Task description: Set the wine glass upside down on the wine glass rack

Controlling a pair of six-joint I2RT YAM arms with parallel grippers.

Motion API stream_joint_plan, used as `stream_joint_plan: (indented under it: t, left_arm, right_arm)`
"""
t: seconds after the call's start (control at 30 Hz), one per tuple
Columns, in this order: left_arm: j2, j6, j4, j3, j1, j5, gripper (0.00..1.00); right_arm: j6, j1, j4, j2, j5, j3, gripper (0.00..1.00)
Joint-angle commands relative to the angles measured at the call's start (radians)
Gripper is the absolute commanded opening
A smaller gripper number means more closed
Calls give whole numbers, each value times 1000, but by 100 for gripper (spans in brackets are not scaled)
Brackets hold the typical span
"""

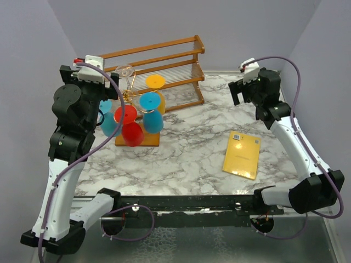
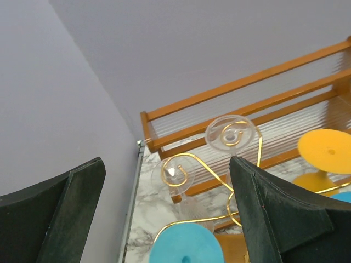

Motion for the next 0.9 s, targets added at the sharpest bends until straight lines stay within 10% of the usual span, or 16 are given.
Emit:
stream_joint_plan:
  t: [0.0, 0.3, 0.87]
  left_arm:
    - [-45, -154, 90, -90, 66, -93, 99]
    - [-105, -208, 208, -177, 147, -211, 99]
    - [-87, -104, 1, -84, 249, 158, 99]
  right_arm:
    - [88, -4, -67, -21, 91, 120, 100]
    - [-20, -4, -17, -185, -62, 79, 100]
    - [-67, -37, -54, -280, -82, 40, 100]
